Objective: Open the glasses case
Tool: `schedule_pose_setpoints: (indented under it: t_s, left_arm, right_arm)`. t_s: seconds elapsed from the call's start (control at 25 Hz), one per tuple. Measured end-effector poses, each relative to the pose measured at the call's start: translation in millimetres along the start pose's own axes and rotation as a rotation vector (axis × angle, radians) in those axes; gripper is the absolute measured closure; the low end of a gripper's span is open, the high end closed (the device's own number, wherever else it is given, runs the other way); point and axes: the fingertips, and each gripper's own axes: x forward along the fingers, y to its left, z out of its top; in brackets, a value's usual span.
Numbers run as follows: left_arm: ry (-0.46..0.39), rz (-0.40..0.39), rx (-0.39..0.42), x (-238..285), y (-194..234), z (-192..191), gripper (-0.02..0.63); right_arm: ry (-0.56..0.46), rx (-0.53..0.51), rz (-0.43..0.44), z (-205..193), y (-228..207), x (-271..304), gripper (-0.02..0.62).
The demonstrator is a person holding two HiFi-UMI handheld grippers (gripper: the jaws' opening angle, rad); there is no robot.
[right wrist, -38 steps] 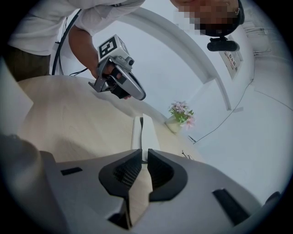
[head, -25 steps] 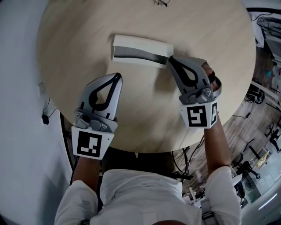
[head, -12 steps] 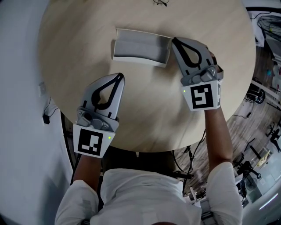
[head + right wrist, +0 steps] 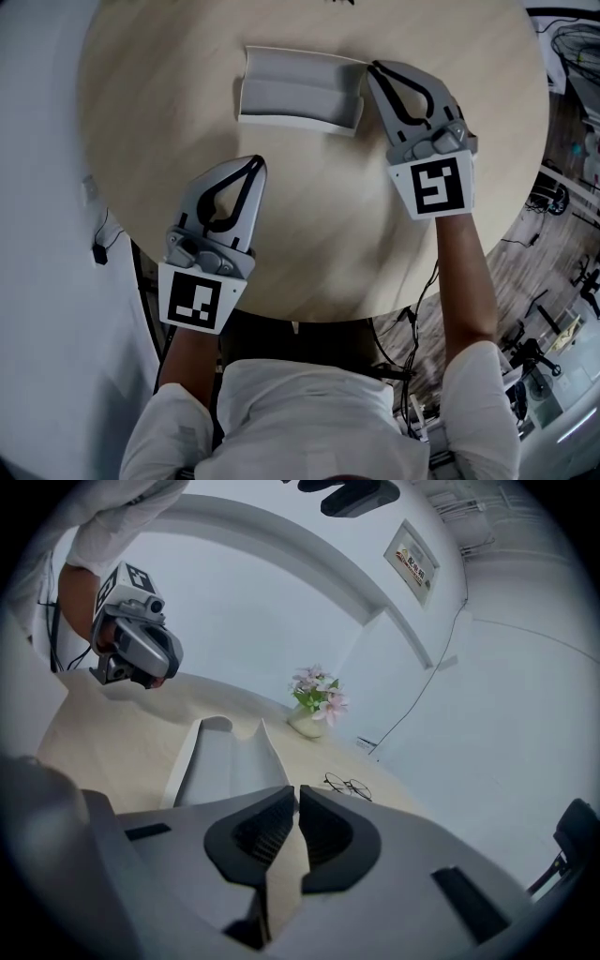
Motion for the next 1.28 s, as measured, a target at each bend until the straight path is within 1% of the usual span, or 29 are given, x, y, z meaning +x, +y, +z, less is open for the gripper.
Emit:
schedule_pose_setpoints:
  t_s: [0.44,0.56,0.64,0.76,0.88,0.96,1.08,1.2,1.24,1.28]
  left_arm:
    - [-0.001,0.011,0.005,-8,-3,0,0.595]
    - [0.000,0.013,0.000,-10,-4,1,0.595]
    - [-0.003,0.014,0.006,-13,-6,3,0.595]
    - [-0.008,0.013,0.015,-20,-9,6,0.595]
    - [0.001,0.018,0.001,-25,-12,7,0.595]
    - [0.004,0.029,-0.018,-28,-15,10,0.595]
    - [0.008,0.050,-0.023,-38,-19,18,0.595]
    - [0.025,0.077,-0.040,-55,-23,25,0.595]
    - [0.010,0.094,-0.046,-56,-22,32,0.595]
    - [-0.023,0.117,-0.049,-56,-19,43,0.595]
  right_arm:
    - [-0.012,0.074,-0.003,0,1,-7,0.561]
    - [-0.016,0.105,0.003,2,1,-10,0.561]
    - [-0.026,0.107,-0.001,7,1,-13,0.561]
    - [-0.050,0.108,-0.011,17,3,-22,0.561]
    - [-0.081,0.122,-0.023,29,3,-37,0.561]
    - [-0.106,0.125,-0.033,37,0,-49,0.561]
    - [-0.147,0.136,-0.046,56,-1,-69,0.561]
    - [-0.195,0.173,-0.048,78,5,-94,0.561]
    - [-0.219,0.184,-0.051,85,3,-102,0.561]
    - [-0.248,0.192,-0.057,91,-2,-109,0.561]
